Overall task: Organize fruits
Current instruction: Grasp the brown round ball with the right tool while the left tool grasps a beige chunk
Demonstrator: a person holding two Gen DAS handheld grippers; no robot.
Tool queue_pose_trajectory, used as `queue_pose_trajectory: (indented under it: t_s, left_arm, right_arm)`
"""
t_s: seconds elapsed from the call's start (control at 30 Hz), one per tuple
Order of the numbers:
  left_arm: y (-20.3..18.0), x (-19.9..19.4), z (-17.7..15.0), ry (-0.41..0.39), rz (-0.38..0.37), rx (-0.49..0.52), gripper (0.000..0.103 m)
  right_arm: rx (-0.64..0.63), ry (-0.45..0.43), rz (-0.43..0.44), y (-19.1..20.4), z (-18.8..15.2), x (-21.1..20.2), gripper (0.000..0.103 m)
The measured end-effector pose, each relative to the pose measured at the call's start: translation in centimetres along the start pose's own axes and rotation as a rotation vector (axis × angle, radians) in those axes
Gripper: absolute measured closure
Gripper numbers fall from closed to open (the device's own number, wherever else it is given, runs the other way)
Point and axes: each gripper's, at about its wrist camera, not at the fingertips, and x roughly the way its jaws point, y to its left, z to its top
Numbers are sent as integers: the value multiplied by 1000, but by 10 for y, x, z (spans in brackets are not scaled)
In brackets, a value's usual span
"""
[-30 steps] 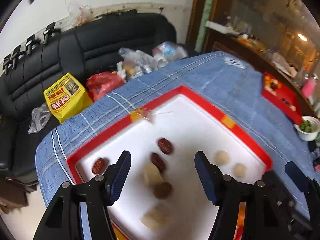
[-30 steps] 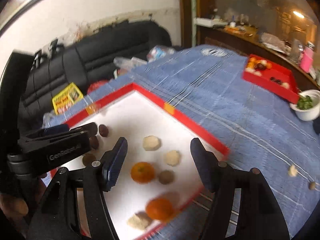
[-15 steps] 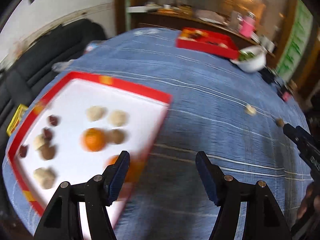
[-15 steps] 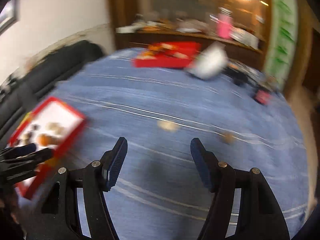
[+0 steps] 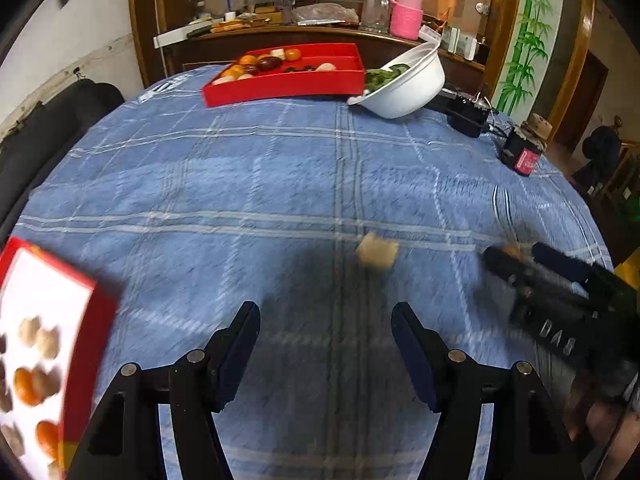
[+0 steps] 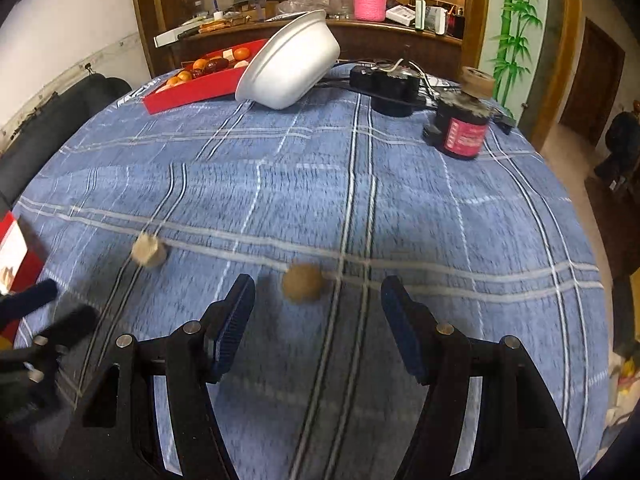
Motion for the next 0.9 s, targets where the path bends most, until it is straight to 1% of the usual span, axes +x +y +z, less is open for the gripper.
queue_pose_trajectory:
  t_s: [0.07, 0.1, 0.13, 0.2, 0.23, 0.27, 0.3, 0.33, 0.43, 0.5, 0.6, 0.73, 0.9]
  left_arm:
    - [-8, 12, 8, -3, -4, 2, 36]
    - [-11, 17, 9, -1, -2, 6, 36]
    - [-15, 23, 11, 2, 3, 12, 36]
    - [-23, 29, 16, -31, 17, 32, 37]
    - [-27, 32, 18, -42, 9, 49, 41]
    - [-31, 34, 20, -41, 29, 69, 48]
    - [-32, 34, 22, -45, 41, 70, 77]
    - [-34, 34, 23, -46, 53, 77, 77]
    - [-30, 33, 22, -46, 38, 78, 77]
    - [-30, 28, 17, -45, 49, 85, 77]
    - [-29, 18, 6, -47, 41, 79, 77]
    - [-30, -2, -12, -77, 47, 89, 77]
    - [-29, -35, -35, -122, 26, 92, 77]
  right_arm:
    - [-5, 13, 15, 2, 5, 7, 38]
    - [-8, 29, 28, 2, 6, 11, 49]
    - [-13, 33, 25, 2, 6, 12, 64]
    - [-33, 31, 12, 1, 5, 10, 81]
    - [-29, 31, 16, -3, 4, 9, 82]
    - [-22, 30, 25, -6, 4, 8, 82]
    - [-18, 30, 26, -9, 2, 8, 82]
    - [-14, 29, 29, -12, 1, 6, 82]
    - [-10, 27, 38, -15, -1, 4, 83]
    - [-3, 26, 49, -17, -2, 3, 83]
    - [0, 13, 58, -17, -8, -5, 83]
    - [-5, -5, 59, -17, -19, -22, 83]
    - [2, -44, 63, -18, -39, -53, 82]
